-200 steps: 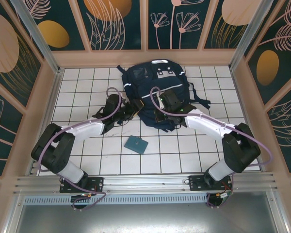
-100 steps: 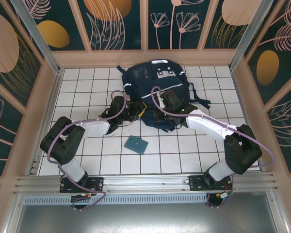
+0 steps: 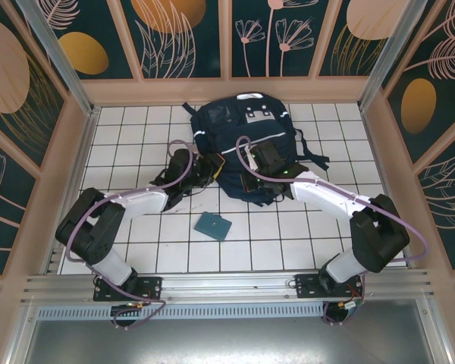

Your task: Pack the student bag

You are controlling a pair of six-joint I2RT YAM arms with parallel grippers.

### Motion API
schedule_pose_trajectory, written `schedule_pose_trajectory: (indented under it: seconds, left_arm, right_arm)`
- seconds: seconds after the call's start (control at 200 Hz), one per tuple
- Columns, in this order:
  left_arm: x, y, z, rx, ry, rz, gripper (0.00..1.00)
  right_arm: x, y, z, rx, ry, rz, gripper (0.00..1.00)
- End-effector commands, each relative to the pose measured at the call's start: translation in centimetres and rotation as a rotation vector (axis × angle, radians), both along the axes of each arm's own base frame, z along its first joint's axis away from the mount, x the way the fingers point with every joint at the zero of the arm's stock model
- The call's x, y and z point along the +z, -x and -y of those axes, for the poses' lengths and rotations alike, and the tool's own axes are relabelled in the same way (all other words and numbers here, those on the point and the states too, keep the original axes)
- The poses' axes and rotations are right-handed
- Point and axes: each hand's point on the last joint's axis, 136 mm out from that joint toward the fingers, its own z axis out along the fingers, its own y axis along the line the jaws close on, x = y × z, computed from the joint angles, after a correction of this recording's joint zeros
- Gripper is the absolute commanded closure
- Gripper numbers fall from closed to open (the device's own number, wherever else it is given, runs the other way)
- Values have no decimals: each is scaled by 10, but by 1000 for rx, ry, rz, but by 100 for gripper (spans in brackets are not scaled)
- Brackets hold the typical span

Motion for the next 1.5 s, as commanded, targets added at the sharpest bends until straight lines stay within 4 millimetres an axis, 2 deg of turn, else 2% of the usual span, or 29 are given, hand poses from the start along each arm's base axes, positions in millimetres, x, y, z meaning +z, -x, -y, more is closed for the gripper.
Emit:
schedule_pose_trajectory:
  seconds: [0.0, 0.2, 0.39, 0.475, 0.485, 0.531, 0.811, 0.956, 1.041, 1.061, 1.341, 1.491]
  left_arm:
    - [-1, 2, -7, 21, -21, 4, 64]
    - [-13, 6, 13, -34, 48, -41, 58]
    - [-11, 3, 24, -54, 82, -39, 55]
    - [-3, 0, 26, -56, 99, -24, 58]
    - [-13, -1, 27, -53, 87, -40, 58]
    - [-19, -2, 28, -51, 82, -54, 60]
    - [-25, -9, 22, -1, 62, -58, 79]
    - [-26, -13, 10, 37, 9, -43, 100]
    - [-33, -16, -3, 59, -41, -47, 100]
    - [-22, -17, -7, 67, -37, -25, 100]
    - [-22, -12, -66, 129, -178, -7, 100]
    - [-19, -11, -91, 156, -231, -1, 100]
  right_arm:
    - [22, 6, -14, 44, -55, 17, 100]
    - [30, 9, -18, 62, -88, 21, 100]
    - [38, 15, -23, 99, -123, 24, 100]
    - [40, 18, -25, 114, -132, 23, 100]
    - [40, 19, -25, 115, -132, 22, 100]
    - [40, 20, -26, 122, -133, 23, 100]
    - [34, 20, -16, 97, -75, 25, 100]
    - [33, 12, 1, 16, -7, 47, 100]
    - [31, 7, 16, -56, 43, 54, 100]
    - [30, 6, 20, -72, 58, 53, 100]
    - [10, -3, 77, -247, 193, 18, 100]
    - [12, -18, 101, -334, 214, 35, 100]
